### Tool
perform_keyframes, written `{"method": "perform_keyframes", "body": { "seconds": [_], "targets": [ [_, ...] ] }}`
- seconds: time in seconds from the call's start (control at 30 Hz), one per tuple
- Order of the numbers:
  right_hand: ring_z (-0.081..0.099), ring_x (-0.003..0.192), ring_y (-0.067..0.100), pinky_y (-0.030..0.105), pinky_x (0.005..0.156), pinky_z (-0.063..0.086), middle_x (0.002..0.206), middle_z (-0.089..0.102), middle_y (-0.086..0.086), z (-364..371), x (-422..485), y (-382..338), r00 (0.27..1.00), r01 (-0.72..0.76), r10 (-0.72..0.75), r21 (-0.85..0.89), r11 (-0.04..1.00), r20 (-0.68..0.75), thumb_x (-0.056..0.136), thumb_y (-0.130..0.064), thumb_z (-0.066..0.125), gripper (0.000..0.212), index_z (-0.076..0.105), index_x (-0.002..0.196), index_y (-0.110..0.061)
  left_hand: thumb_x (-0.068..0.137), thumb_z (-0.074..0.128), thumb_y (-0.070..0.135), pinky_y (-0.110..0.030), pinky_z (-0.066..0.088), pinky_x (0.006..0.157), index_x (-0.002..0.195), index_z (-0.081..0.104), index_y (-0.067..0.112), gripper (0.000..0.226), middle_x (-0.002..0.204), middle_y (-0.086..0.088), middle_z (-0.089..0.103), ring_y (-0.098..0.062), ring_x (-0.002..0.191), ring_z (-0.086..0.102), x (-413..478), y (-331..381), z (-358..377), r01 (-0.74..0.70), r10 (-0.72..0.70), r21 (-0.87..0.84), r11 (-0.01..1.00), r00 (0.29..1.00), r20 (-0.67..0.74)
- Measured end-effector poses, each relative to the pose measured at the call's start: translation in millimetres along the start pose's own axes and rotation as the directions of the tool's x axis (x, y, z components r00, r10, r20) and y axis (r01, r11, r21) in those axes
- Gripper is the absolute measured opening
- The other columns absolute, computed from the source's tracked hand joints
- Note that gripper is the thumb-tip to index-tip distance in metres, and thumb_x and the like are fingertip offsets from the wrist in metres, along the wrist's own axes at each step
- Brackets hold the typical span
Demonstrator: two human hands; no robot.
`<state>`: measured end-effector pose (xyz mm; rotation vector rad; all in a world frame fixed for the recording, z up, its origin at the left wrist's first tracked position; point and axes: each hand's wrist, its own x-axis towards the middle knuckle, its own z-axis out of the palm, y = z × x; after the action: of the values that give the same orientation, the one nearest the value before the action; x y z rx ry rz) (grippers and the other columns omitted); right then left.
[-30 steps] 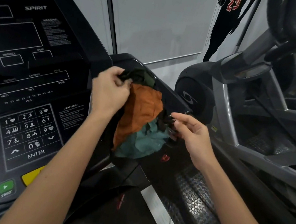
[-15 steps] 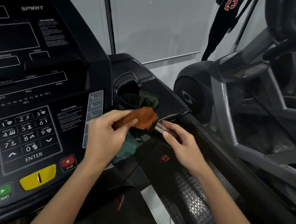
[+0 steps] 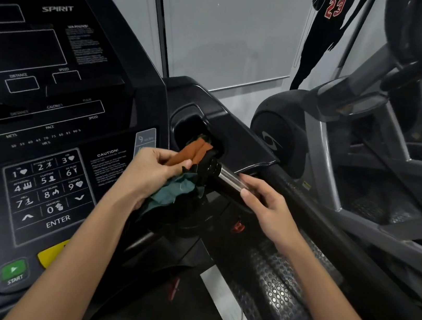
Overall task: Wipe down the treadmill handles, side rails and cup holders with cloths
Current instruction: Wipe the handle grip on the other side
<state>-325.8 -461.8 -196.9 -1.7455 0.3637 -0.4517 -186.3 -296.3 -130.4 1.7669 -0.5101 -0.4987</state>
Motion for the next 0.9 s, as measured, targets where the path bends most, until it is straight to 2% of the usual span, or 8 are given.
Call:
{"method": "perform_keyframes", "body": {
  "seconds": [0.13, 0.2, 0.27, 0.4, 0.53, 0.67, 0.8, 0.9],
  "targets": [
    [0.057, 0.103, -0.008, 0.008, 0.091, 0.042, 0.111, 0.062, -0.017, -0.1, 0.2, -0.6, 1.000, -0.004, 0.004, -0.001, 1.000, 0.006, 0.092, -0.020, 0.053, 0.028, 0.056, 0.118, -0.029, 0.075, 0.073, 0.010, -0.014, 0.051, 0.061, 0.079, 0.072, 0.019, 0.010, 0.071, 0.008, 0.073, -0.003, 0.068, 0.067, -16.4, -8.2, 4.3, -0.117, 0.114, -0.064, 0.991, 0.992, -0.053],
    [0.058, 0.103, -0.005, 0.015, 0.093, 0.044, 0.110, 0.063, -0.016, 0.4, 0.4, -1.0, 1.000, -0.003, 0.003, -0.008, 1.000, 0.003, 0.091, -0.022, 0.054, 0.027, 0.057, 0.116, -0.032, 0.071, 0.076, 0.012, -0.017, 0.053, 0.066, 0.087, 0.073, 0.020, 0.018, 0.082, 0.006, 0.075, -0.007, 0.076, 0.070, -18.1, -1.9, 12.6, -0.125, 0.117, -0.145, 0.981, 0.991, -0.057],
    [0.059, 0.103, -0.003, 0.019, 0.094, 0.045, 0.109, 0.064, -0.015, 0.7, 0.4, -1.5, 1.000, -0.003, 0.002, -0.012, 1.000, -0.005, 0.091, -0.024, 0.054, 0.025, 0.057, 0.113, -0.034, 0.071, 0.077, 0.014, -0.016, 0.053, 0.065, 0.087, 0.074, 0.020, 0.018, 0.082, 0.006, 0.075, -0.007, 0.076, 0.070, -11.0, 10.2, 17.8, -0.123, 0.122, -0.131, 0.984, 0.992, -0.017],
    [0.058, 0.106, -0.001, 0.020, 0.096, 0.043, 0.111, 0.063, -0.015, -0.9, -1.4, -1.6, 1.000, -0.011, 0.011, -0.013, 1.000, 0.011, 0.090, -0.025, 0.054, 0.026, 0.056, 0.114, -0.036, 0.072, 0.072, 0.023, -0.019, 0.053, 0.059, 0.080, 0.074, 0.016, 0.011, 0.072, 0.000, 0.073, -0.011, 0.065, 0.068, 6.6, 19.5, 10.7, 0.029, -0.016, -0.121, 0.992, 0.994, 0.108],
    [0.056, 0.109, -0.003, 0.020, 0.099, 0.041, 0.113, 0.063, -0.015, -1.1, -0.3, -1.1, 1.000, -0.007, 0.007, -0.002, 1.000, 0.008, 0.088, -0.026, 0.056, 0.028, 0.058, 0.115, -0.034, 0.083, 0.065, 0.014, -0.017, 0.051, 0.051, 0.081, 0.071, 0.012, 0.006, 0.063, 0.001, 0.070, -0.010, 0.056, 0.065, 7.8, 7.8, 4.4, 0.103, -0.093, -0.136, 0.985, 0.993, 0.078],
    [0.056, 0.110, -0.002, 0.023, 0.102, 0.040, 0.115, 0.064, -0.015, -1.6, -0.5, 0.8, 1.000, -0.011, 0.011, 0.012, 1.000, 0.004, 0.088, -0.027, 0.056, 0.028, 0.058, 0.114, -0.036, 0.078, 0.069, 0.008, -0.012, 0.049, 0.056, 0.080, 0.070, 0.017, 0.009, 0.067, 0.008, 0.072, -0.003, 0.064, 0.067, -8.2, -4.7, 3.0, -0.001, 0.001, -0.098, 0.995, 1.000, -0.003],
    [0.058, 0.110, 0.000, 0.026, 0.099, 0.043, 0.114, 0.064, -0.016, -0.2, -0.4, 1.1, 1.000, -0.011, 0.011, 0.020, 1.000, 0.010, 0.087, -0.028, 0.055, 0.026, 0.058, 0.110, -0.042, 0.070, 0.076, 0.005, -0.015, 0.052, 0.074, 0.097, 0.071, 0.020, 0.031, 0.089, 0.009, 0.074, -0.003, 0.086, 0.068, -24.9, -7.8, 17.2, -0.113, 0.107, -0.167, 0.980, 0.993, -0.045],
    [0.059, 0.105, -0.004, 0.023, 0.096, 0.044, 0.109, 0.065, -0.017, 0.8, 0.0, 0.7, 1.000, -0.008, 0.008, 0.015, 1.000, -0.006, 0.088, -0.027, 0.056, 0.024, 0.057, 0.106, -0.043, 0.078, 0.071, 0.009, -0.014, 0.049, 0.084, 0.109, 0.067, 0.022, 0.034, 0.096, 0.022, 0.070, 0.004, 0.099, 0.063, -20.5, 5.8, 25.0, -0.221, 0.224, -0.085, 0.972, 0.974, 0.031]
  ]
}}
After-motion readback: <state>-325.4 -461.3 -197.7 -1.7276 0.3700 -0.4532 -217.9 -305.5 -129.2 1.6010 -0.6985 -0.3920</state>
